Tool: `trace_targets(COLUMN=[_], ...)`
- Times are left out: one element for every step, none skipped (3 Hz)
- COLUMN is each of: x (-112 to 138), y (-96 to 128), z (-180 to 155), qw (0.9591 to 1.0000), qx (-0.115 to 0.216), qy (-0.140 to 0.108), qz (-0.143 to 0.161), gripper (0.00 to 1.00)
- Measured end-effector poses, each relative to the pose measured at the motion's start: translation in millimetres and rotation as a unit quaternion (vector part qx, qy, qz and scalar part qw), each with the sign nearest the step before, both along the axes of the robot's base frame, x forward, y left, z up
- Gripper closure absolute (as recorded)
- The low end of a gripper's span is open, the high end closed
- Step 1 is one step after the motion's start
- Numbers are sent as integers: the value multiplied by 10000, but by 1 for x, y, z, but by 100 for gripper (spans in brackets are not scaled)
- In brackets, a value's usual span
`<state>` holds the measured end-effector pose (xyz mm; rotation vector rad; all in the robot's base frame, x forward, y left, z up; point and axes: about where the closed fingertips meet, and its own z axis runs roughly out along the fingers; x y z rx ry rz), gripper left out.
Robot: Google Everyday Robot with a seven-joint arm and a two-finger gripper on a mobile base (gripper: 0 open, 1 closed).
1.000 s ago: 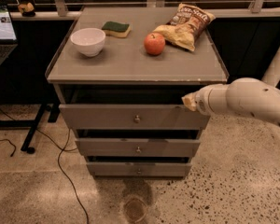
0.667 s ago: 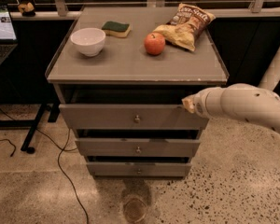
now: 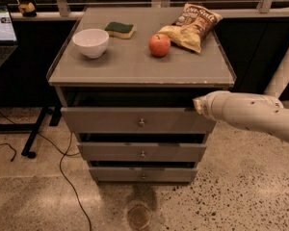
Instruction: Open top drawer
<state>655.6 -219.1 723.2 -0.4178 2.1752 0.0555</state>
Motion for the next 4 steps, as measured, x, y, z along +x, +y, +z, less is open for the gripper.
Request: trace_targets(x=[17, 18, 25, 40], y=[-6, -7, -11, -16], z=[-5, -5, -10, -19], qw=[9998, 9997, 9996, 9993], qx=[47, 35, -43, -224], qy=[-73, -83, -69, -29], qz=[-199, -209, -263, -300], gripper=[100, 100, 100, 100])
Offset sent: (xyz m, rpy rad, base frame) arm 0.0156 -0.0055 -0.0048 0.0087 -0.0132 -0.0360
